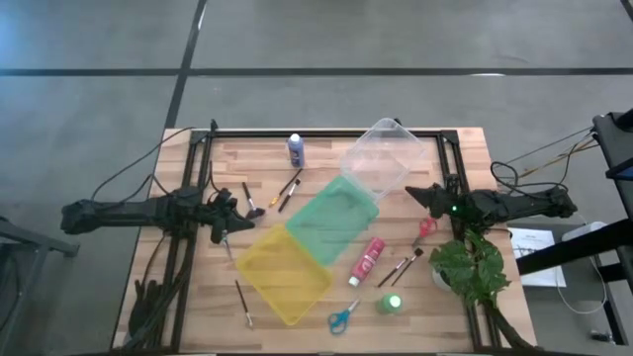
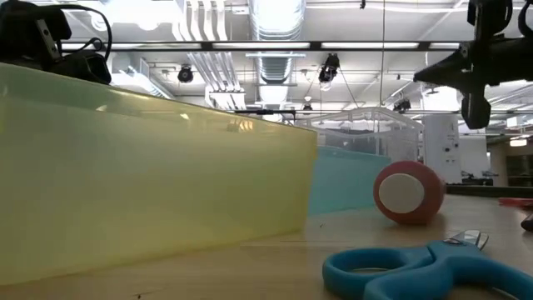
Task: Pick & Place Paint Supplies
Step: Put the green paint bottle into the transparent bin
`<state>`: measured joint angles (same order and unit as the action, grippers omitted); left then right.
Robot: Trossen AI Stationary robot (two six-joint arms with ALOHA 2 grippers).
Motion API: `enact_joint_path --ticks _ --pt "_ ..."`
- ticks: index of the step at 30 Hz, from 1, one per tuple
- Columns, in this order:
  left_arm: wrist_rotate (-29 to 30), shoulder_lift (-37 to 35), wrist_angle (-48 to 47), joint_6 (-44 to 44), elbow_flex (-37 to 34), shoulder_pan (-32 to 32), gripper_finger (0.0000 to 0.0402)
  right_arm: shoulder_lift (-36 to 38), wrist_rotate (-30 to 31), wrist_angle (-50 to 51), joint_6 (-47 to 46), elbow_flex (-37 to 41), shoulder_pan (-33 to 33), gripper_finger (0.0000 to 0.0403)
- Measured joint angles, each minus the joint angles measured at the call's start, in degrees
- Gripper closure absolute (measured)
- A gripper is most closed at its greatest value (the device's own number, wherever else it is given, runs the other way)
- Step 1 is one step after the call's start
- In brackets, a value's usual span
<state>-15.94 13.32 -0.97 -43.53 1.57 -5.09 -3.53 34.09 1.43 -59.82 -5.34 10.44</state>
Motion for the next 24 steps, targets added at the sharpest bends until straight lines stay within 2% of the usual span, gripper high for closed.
enact_joint_path --ticks 6,8,11,17,19,22,24 --pt "0.0 0.0 0.0 0.0 0.0 0.0 0.0388 0.0 2.1 -2.6 -10.2 0.0 0.0 0.039" --pt "0.0 0.0 0.0 0.0 0.0 0.0 0.0388 -0.1 2.6 -2.6 -11.0 0.0 0.0 0.039" --pt "0.0 0.0 0.0 0.3 0.0 0.0 0.0388 -0.4 6.7 -2.7 -11.7 0.0 0.0 0.039" --pt "0.2 0.0 0.0 8.9 0.0 0.0 0.0388 -0.4 7.2 -4.6 -10.7 0.0 0.1 0.039" --pt "4.1 0.0 0.6 8.8 -0.1 0.0 0.0388 -0.5 5.9 -6.7 -9.7 0.0 0.1 0.039" --pt "9.4 0.0 3.3 -0.4 -0.1 0.0 0.0388 -1.2 4.5 -12.1 -5.8 0.0 0.1 0.039" --pt "13.7 0.0 4.5 -2.9 -0.1 0.0 0.0388 -2.4 4.4 -18.0 -1.5 0.0 0.1 0.039"
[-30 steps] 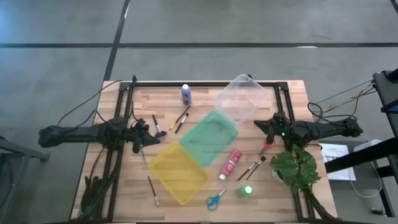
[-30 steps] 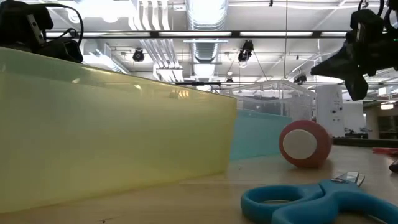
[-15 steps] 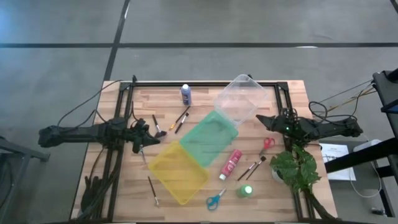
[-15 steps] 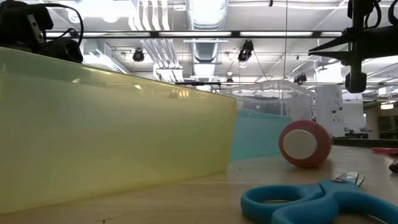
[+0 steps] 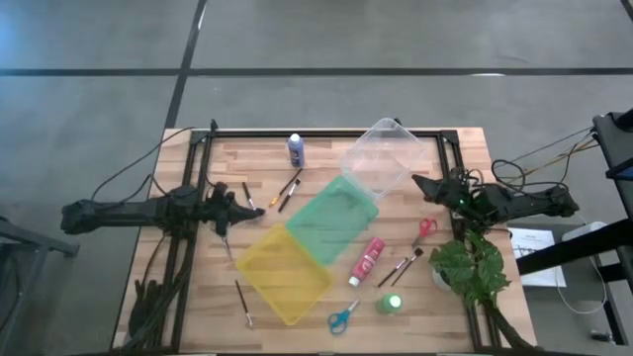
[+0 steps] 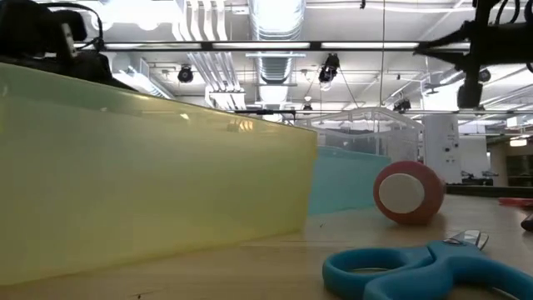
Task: Pick & Place Paint Supplies
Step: Put the green paint bottle into the transparent bin
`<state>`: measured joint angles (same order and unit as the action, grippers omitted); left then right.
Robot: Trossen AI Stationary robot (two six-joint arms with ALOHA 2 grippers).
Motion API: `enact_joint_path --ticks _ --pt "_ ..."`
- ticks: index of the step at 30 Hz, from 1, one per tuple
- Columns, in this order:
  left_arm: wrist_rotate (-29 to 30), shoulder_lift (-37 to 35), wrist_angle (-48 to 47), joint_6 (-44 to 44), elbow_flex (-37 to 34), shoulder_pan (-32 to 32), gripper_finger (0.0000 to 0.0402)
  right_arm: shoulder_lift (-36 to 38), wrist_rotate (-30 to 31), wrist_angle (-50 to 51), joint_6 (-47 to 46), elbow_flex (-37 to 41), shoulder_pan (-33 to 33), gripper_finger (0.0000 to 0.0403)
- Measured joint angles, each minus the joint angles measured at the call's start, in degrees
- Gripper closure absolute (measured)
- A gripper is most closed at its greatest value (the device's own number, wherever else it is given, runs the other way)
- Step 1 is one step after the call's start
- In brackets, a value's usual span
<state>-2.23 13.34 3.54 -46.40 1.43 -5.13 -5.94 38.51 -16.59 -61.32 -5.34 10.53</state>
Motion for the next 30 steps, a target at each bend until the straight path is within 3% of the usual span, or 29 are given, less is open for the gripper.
enact_joint_path --ticks 2,7,10,12,15,17,19,22,26,30 --pt "5.5 0.0 2.2 -1.6 0.0 0.0 0.0388 -1.9 -1.2 -8.2 5.3 0.0 0.1 0.039" --pt "11.3 0.1 6.2 -4.5 0.0 -0.1 0.0388 -9.1 -11.4 -25.4 14.9 -1.6 0.1 0.039" --pt "13.3 0.3 15.1 -2.8 0.0 -0.2 0.0388 -14.2 -13.1 -25.6 16.2 -5.1 0.1 0.039" --pt "13.2 0.7 27.2 1.1 0.1 -0.2 0.0388 -18.0 -13.4 -25.3 18.2 -7.9 0.1 0.039" --pt "14.0 0.7 44.4 10.9 1.7 -0.2 0.0388 -23.2 -15.5 -25.2 22.8 -13.4 0.1 0.039" --pt "15.8 0.7 47.9 18.2 5.6 -0.2 0.0388 -25.7 -16.2 -23.7 25.2 -17.5 0.1 0.039" --pt "17.1 1.1 43.5 24.7 11.8 -0.2 0.0385 -27.0 -16.2 -18.8 25.8 -21.9 0.1 0.039" --pt "17.2 4.7 22.5 31.0 25.7 -0.2 0.0359 -28.0 -16.2 -6.5 25.7 -29.2 0.1 0.039" --pt "21.3 15.4 -5.8 36.7 46.2 -0.2 0.0289 -29.2 -16.2 13.0 23.5 -39.0 0.1 0.039" --pt "26.6 27.7 -25.8 43.8 65.2 -0.2 0.0214 -30.9 -16.1 25.2 22.5 -46.7 0.1 0.039"
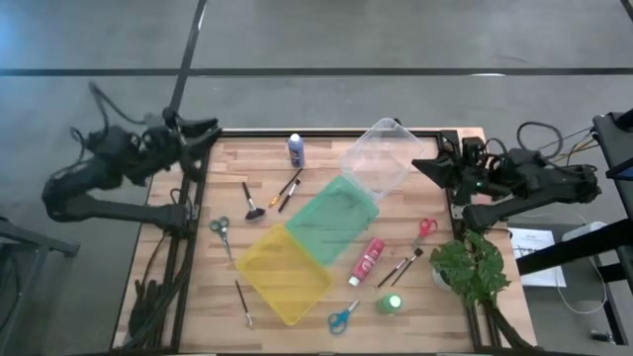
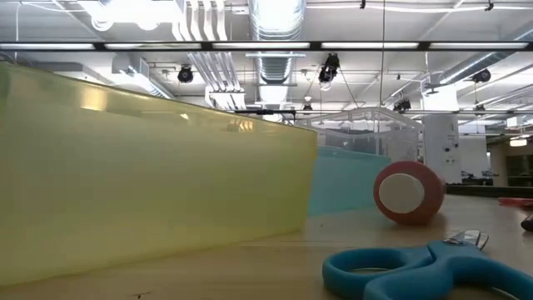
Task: Pick & Place Paint Supplies
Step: Put the green paint bottle into the transparent bin
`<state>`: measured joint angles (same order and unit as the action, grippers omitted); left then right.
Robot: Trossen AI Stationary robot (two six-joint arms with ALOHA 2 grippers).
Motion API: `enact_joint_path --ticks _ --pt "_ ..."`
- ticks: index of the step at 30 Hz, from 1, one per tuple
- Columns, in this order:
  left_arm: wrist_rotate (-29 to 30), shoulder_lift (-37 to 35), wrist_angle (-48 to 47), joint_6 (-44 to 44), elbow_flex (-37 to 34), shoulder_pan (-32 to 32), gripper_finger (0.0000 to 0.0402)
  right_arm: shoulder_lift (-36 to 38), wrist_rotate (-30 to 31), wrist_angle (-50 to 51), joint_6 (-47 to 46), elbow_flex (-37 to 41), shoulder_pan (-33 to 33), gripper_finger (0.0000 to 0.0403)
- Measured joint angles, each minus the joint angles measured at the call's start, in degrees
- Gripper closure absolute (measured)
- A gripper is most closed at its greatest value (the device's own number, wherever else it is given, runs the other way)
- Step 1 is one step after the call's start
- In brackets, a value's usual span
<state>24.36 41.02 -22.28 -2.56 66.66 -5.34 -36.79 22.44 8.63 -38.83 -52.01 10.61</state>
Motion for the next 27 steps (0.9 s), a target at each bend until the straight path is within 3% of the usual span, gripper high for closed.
enact_joint_path --ticks 6,11,18,23,27 --pt "6.0 17.9 -32.1 2.4 25.0 0.0 0.0134 -2.5 0.0 8.2 -0.1 -6.8 0.0 0.039" --pt "5.3 29.0 -50.2 2.4 36.4 0.0 0.0099 -5.4 -2.4 15.1 -1.2 -11.2 0.0 0.039" --pt "-15.3 35.6 -52.2 3.2 37.9 4.1 0.0094 -11.3 -12.7 23.5 -4.8 -17.7 0.0 0.039" --pt "-16.6 37.6 -52.2 4.0 37.6 10.9 0.0094 -16.8 -26.1 27.9 -7.5 -22.7 0.2 0.039" --pt "-13.7 37.5 -50.8 3.0 37.6 14.6 0.0094 -22.0 -36.3 27.7 -4.7 -28.1 1.7 0.039"
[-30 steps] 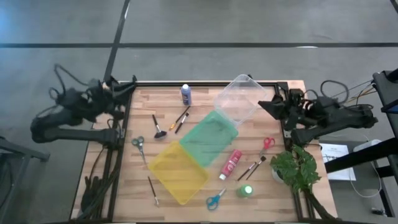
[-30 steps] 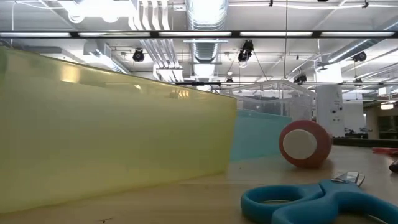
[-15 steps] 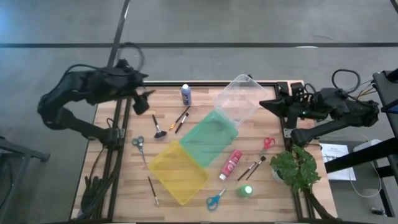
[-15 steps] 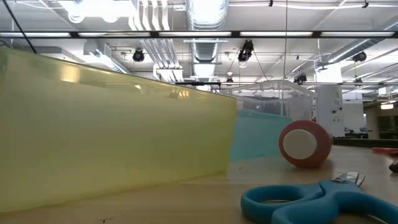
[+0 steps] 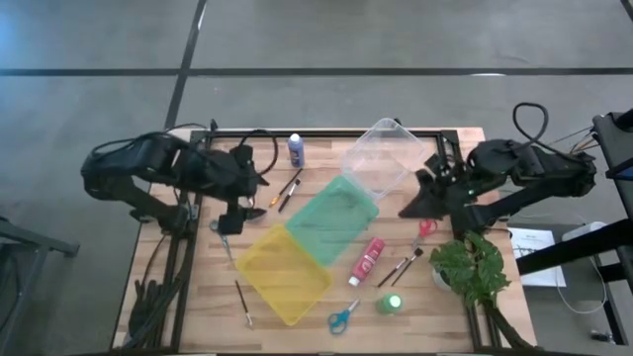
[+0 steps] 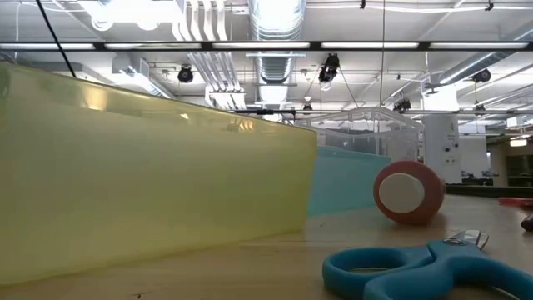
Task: Pick & Place Paint Supplies
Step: Put the green paint bottle into the transparent bin
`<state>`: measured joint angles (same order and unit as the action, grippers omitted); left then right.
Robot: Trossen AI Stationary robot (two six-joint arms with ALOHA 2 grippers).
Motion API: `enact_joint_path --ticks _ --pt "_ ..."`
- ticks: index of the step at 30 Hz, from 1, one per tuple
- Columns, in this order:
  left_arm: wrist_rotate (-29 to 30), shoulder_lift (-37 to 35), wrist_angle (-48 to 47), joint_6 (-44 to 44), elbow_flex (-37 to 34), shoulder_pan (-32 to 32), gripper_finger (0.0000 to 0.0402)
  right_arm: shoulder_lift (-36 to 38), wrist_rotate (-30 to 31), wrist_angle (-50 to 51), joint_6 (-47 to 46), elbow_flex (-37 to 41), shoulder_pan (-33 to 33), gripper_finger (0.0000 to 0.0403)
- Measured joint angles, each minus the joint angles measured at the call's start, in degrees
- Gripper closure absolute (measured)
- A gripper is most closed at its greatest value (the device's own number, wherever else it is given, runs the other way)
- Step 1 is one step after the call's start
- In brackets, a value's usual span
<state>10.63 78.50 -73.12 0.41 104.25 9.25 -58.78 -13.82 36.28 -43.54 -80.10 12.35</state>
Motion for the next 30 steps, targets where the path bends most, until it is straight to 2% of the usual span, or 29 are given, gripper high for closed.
enact_joint_path --ticks 4,7,12,17,20,27,30 --pt "3.4 -1.1 2.6 -1.8 0.0 1.3 0.0094 -5.1 -9.5 -0.1 5.2 -4.9 0.5 0.039" --pt "4.3 -2.0 3.0 -2.8 0.0 1.4 0.0094 -8.5 -10.2 1.7 7.4 -8.2 0.1 0.039" --pt "5.9 -3.6 3.2 -3.9 0.0 1.5 0.0093 -13.9 -9.9 14.6 7.5 -12.9 -2.2 0.039" --pt "7.0 -5.2 3.6 -3.5 0.0 1.6 0.0093 -16.1 -11.9 14.9 6.9 -14.3 -2.6 0.0378" --pt "8.0 -6.0 3.6 -3.4 0.0 1.5 0.0093 -16.9 -12.0 14.9 6.3 -14.8 -2.7 0.0337" --pt "9.3 -6.8 3.0 -3.2 0.0 1.5 0.0093 -18.0 -11.4 15.8 9.5 -15.1 -2.6 0.0198" --pt "10.2 -7.1 1.8 -3.2 0.0 1.5 0.0093 -18.1 -11.1 17.1 11.6 -15.0 -2.5 0.0164"
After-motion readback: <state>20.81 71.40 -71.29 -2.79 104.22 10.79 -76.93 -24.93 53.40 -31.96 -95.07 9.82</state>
